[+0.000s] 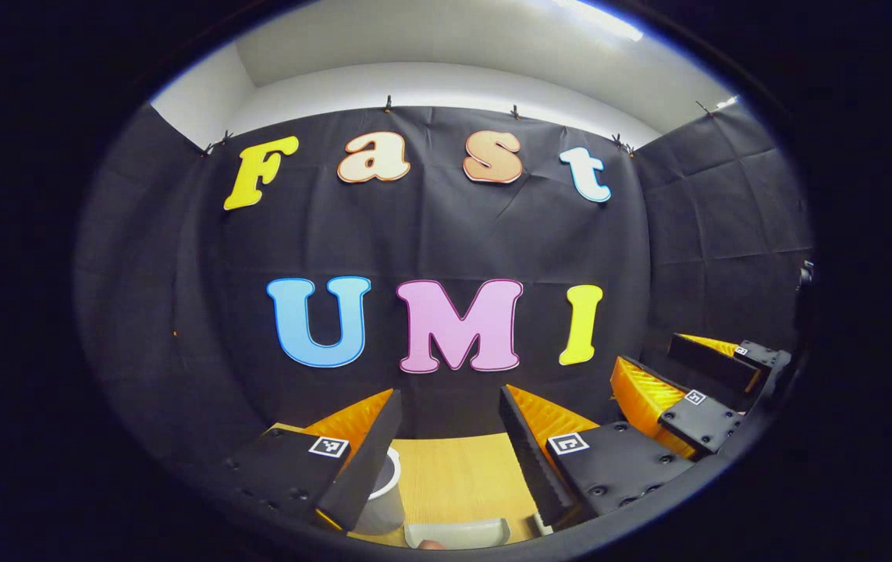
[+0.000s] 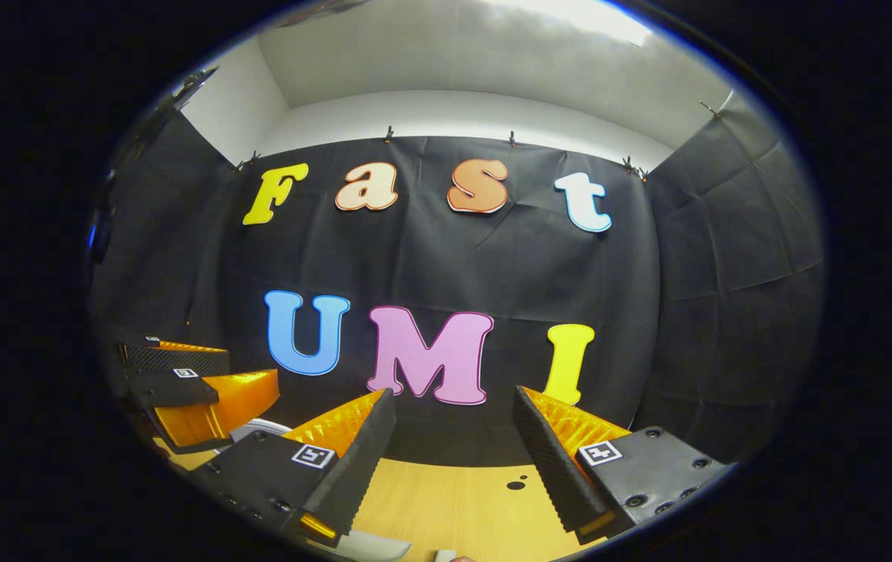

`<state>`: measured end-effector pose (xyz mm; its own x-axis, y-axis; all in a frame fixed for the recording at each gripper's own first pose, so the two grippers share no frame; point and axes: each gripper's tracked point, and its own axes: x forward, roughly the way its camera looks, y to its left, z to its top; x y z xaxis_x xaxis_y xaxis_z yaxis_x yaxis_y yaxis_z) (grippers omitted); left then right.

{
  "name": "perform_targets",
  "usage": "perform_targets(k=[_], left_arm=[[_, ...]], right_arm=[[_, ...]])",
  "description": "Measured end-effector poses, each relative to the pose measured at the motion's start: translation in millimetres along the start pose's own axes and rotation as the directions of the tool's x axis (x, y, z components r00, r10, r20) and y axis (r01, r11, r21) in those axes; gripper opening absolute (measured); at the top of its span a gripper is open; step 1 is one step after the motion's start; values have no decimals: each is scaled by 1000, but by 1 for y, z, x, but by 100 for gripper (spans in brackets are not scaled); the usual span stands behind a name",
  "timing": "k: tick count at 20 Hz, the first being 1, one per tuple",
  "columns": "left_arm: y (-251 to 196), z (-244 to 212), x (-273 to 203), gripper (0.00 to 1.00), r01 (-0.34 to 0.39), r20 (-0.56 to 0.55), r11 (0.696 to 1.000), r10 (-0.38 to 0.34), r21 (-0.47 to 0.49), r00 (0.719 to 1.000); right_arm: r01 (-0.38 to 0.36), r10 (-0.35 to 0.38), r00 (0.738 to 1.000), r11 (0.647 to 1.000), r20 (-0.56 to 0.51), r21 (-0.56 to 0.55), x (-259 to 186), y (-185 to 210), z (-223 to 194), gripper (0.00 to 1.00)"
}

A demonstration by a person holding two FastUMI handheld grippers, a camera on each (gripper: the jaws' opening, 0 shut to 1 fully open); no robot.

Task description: Pick up the small broom and dustpan from the desktop, sweep the trash into the dustpan with the broom, and then empty the trash into the garbage bin.

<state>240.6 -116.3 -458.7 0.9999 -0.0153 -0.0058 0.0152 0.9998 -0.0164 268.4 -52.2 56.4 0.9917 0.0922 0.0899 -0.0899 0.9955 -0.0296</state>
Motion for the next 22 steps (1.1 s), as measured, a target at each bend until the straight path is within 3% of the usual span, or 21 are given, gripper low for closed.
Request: perform_targets(k=[9, 14, 22], left_arm=[[9, -13, 6, 75, -39, -37, 999, 38, -24, 999], [9, -14, 5, 75, -43, -47, 999, 42, -14, 998], [10, -16, 8, 75, -48, -76, 999, 46, -16, 996]], right_arm=[[-6, 6, 999, 1000, -43, 0, 3, 11, -12, 98], [-47, 50, 995, 998, -86, 37, 4, 26, -24, 97], [-18, 21, 993, 1000, -116, 22, 11, 15, -34, 98]])
